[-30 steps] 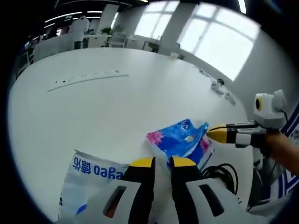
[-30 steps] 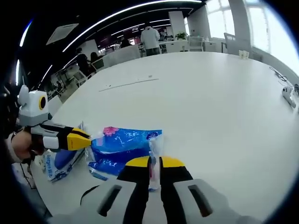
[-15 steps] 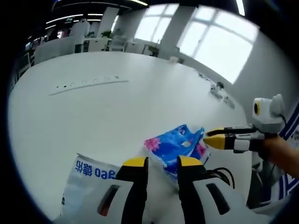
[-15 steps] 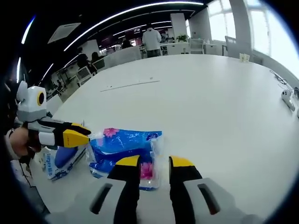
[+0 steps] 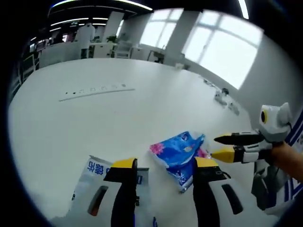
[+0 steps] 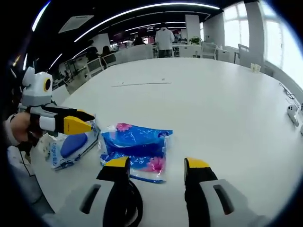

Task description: Arrange the tabletop items into an orderly group along one side of the table until the central work area is clear of visible clutter.

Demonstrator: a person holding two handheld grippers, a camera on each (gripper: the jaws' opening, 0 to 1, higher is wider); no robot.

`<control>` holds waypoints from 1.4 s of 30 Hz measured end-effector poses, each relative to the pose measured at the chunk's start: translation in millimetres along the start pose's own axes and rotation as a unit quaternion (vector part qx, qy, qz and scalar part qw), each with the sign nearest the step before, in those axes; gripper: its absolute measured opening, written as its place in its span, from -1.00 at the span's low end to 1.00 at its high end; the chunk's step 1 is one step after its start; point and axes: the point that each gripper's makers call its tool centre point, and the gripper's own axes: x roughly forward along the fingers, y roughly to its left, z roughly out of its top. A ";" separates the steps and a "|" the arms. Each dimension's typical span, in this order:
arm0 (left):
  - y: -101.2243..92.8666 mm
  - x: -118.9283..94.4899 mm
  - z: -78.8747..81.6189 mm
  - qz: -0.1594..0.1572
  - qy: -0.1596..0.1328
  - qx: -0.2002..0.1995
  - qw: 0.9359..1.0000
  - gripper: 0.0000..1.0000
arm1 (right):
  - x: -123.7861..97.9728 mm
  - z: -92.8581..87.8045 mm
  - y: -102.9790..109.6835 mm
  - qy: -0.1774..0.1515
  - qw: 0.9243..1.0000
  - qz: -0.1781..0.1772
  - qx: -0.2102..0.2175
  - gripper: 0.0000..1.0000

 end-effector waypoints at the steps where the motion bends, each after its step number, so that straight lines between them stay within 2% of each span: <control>1: -0.5 -1.9 -0.4 -0.001 -0.001 -0.001 1.000 -0.07 | -1.3 -0.7 1.2 0.002 1.000 0.004 -0.002 -0.05; 5: -0.2 -12.8 -2.3 0.011 -0.009 -0.002 1.000 0.11 | -5.0 -5.0 8.4 0.010 0.999 0.031 -0.002 0.19; 7: 1.4 -16.2 -4.5 0.019 -0.008 -0.004 1.000 0.30 | -8.1 -9.3 14.9 0.022 0.998 0.051 0.005 0.19; 10: 6.4 -23.2 -6.9 0.036 -0.011 -0.009 0.999 0.50 | -11.3 -11.7 16.5 0.026 0.998 0.053 -0.008 0.29; 13: 8.4 -32.7 -6.9 0.039 -0.021 -0.030 0.999 0.56 | -15.0 -10.8 20.6 0.026 0.998 0.060 -0.017 0.44; 15: 8.4 -38.4 -7.2 0.044 -0.023 -0.027 0.998 0.62 | -17.6 -9.5 22.4 0.028 0.997 0.064 -0.020 0.46; 20: 6.5 -51.9 -6.7 0.048 -0.032 -0.033 0.998 0.73 | -23.8 -3.3 30.0 0.026 0.996 0.073 -0.040 0.69; 23: 6.7 -60.2 -9.0 0.055 -0.037 -0.038 0.997 0.77 | -27.5 -0.7 34.6 0.027 0.995 0.077 -0.053 0.75; 26: 7.9 -67.9 -13.0 0.065 -0.042 -0.046 0.996 0.86 | -32.5 1.5 39.6 0.026 0.995 0.081 -0.059 0.75; 36: 9.2 -92.0 -29.4 0.080 -0.057 -0.075 0.992 0.84 | -40.4 4.8 49.9 0.031 0.991 0.095 -0.089 0.74; 42: 18.8 -111.5 -41.5 0.100 -0.073 -0.114 0.986 0.82 | -38.3 10.2 56.0 0.033 0.989 0.110 -0.098 0.68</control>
